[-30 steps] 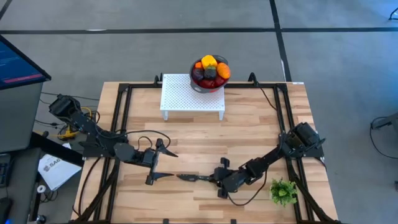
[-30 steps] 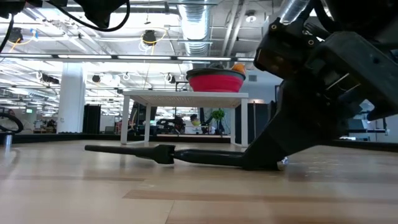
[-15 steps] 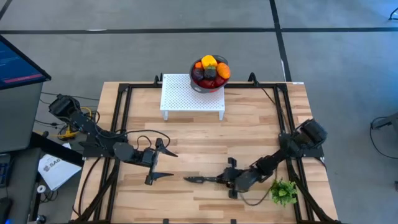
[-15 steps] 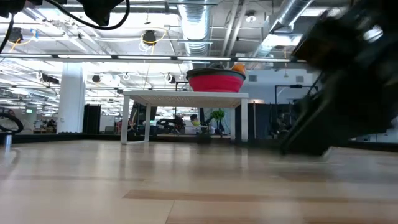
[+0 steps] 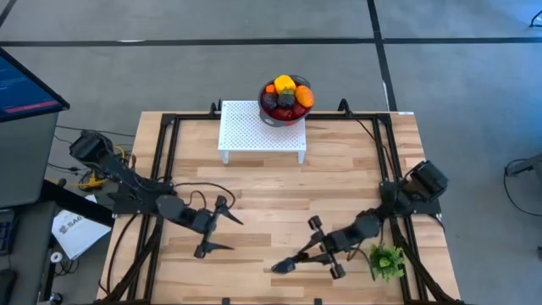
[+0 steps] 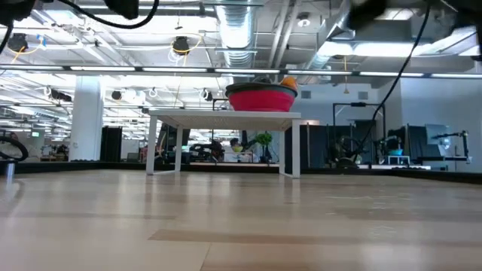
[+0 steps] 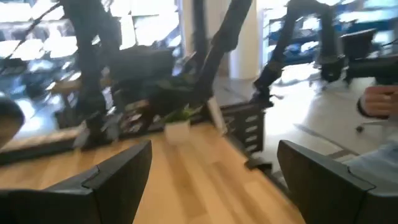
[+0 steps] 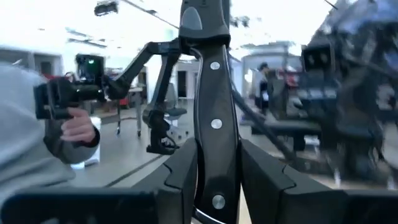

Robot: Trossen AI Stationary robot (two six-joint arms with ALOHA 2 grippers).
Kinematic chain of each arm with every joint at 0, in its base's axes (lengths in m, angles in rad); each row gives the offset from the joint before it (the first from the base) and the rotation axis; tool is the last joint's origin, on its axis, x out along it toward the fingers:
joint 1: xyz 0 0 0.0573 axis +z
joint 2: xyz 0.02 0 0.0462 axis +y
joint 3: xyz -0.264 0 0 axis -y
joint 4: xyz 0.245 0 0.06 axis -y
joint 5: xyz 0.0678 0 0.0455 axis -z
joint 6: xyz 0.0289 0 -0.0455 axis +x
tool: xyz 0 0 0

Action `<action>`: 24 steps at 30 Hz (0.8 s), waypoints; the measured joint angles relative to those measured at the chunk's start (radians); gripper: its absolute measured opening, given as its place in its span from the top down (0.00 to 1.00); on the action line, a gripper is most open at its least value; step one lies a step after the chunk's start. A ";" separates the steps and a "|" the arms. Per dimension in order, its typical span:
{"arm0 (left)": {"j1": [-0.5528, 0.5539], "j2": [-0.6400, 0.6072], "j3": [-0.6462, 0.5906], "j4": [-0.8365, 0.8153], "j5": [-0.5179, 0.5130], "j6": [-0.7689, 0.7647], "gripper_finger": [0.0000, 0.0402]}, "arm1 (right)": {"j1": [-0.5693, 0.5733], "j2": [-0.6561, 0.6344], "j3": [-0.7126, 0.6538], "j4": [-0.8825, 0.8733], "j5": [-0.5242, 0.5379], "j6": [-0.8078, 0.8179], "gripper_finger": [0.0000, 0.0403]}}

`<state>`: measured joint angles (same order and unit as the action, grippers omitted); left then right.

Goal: Pick & Place Fruit
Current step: Put the black knife on the shelf

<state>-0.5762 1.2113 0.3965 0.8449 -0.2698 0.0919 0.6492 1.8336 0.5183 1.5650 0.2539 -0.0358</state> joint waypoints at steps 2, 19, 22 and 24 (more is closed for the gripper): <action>0.000 0.062 0.002 0.102 0.038 0.038 0.15 | -0.032 0.001 0.056 -0.026 -0.068 -0.033 0.77; 0.047 0.353 0.346 0.242 0.206 0.159 0.23 | -0.214 0.055 0.417 -0.259 -0.542 -0.061 0.77; 0.047 0.357 0.362 0.239 0.225 0.159 0.26 | -0.224 0.054 0.419 -0.257 -0.544 -0.061 0.76; 0.047 0.369 0.374 0.237 0.225 0.159 0.27 | -0.226 0.054 0.419 -0.240 -0.544 -0.061 0.75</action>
<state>-0.5289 1.5808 0.7709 1.0818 -0.0452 0.2511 0.4233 1.8880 0.9375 1.3250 -0.2896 -0.0967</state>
